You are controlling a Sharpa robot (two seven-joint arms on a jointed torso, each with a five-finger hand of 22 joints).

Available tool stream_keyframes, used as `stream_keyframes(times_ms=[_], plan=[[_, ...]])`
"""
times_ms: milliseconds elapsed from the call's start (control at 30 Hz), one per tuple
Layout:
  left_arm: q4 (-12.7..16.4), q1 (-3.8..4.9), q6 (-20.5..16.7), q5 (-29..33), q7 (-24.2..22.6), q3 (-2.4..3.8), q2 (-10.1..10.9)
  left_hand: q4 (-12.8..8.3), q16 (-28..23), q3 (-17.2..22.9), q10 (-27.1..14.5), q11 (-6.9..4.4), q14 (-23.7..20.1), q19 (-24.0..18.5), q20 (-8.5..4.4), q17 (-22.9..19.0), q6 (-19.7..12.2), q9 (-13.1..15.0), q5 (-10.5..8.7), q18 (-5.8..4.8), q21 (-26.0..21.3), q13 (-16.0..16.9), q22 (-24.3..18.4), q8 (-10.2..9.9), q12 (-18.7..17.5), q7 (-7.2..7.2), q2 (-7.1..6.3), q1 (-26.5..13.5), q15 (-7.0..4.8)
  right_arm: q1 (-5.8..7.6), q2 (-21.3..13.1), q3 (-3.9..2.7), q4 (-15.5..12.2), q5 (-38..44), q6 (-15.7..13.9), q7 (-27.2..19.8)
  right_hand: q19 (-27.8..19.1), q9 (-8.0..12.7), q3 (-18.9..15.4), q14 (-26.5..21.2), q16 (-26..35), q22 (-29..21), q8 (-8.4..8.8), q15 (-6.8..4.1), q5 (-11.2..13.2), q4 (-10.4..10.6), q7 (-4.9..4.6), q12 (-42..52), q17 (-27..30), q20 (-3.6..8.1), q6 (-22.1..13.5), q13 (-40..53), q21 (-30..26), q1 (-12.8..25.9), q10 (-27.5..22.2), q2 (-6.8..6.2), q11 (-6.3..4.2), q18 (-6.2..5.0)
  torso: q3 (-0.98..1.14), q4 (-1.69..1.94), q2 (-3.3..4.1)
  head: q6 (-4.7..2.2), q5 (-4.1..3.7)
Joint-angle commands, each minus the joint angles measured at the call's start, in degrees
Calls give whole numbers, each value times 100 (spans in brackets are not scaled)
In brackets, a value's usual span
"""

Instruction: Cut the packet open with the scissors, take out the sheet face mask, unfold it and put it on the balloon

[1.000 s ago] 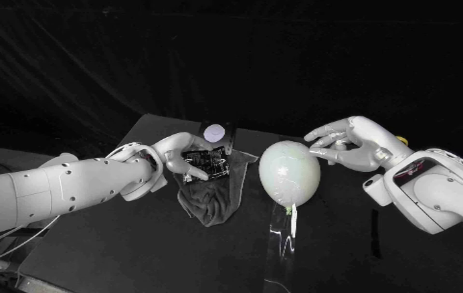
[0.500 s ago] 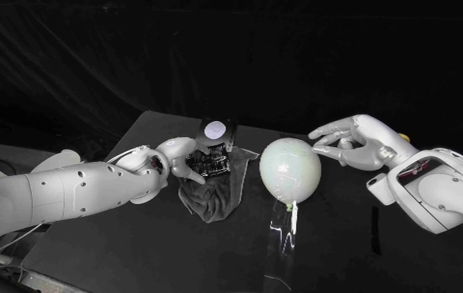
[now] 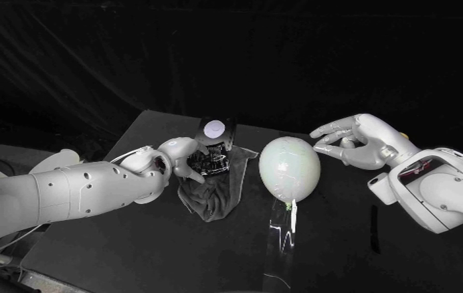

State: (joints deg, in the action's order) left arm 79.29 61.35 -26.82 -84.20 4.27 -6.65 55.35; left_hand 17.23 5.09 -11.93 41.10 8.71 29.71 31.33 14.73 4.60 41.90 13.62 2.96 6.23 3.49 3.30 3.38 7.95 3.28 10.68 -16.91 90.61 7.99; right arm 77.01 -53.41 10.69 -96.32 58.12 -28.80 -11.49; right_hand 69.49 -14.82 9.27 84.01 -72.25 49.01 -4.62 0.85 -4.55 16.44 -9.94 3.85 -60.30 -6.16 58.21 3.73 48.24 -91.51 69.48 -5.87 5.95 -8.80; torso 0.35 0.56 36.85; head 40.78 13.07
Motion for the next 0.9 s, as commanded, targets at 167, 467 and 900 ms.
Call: stream_keyframes(times_ms=[167, 467, 900], plan=[[-21, -1, -13, -90, 179, 5, -75, 15, -14, 3, -346, 11, -78, -52, 134, -11, -349, -114, -3, 67, 6, -26, -7, -110, -37, -476, -17, 29, 123, -3, 0, -3, -17, 73, -4, 38, 42, 8, 59, 150, -55, 17, 31, 42, -2, 1, -37, -26, -17, -13, -19, -1, 21, 54, -56, -3, 1, 24, 4, 6, -4, 16, 6], [-80, -29, -43, -91, 269, 5, -127, -8, -88, -40, -937, -198, -239, -133, 163, -37, -792, -249, -2, 33, -22, -54, -27, -250, -63, -568, -44, 99, 100, -3, -11, -3, -22, 73, 22, 47, 32, 9, 75, 147, -75, 30, 33, 45, 2, 3, -38, -25, -31, -16, -20, 0, 30, 71, -57, -9, 3, 23, 4, 5, -4, 26, 4], [-37, -47, -119, -80, 339, 5, -140, 7, -290, -116, -1970, -255, -965, -924, 35, -155, -1749, -535, -6, 104, -141, -125, -113, -510, -137, -277, -92, 30, -190, -3, -14, -2, -17, 73, 58, 60, 17, 9, 83, 137, -66, 25, 35, 47, 6, 5, -40, -24, -1, -18, -21, 1, 22, 87, -55, -16, 5, 20, 6, 1, -9, 38, 6]])
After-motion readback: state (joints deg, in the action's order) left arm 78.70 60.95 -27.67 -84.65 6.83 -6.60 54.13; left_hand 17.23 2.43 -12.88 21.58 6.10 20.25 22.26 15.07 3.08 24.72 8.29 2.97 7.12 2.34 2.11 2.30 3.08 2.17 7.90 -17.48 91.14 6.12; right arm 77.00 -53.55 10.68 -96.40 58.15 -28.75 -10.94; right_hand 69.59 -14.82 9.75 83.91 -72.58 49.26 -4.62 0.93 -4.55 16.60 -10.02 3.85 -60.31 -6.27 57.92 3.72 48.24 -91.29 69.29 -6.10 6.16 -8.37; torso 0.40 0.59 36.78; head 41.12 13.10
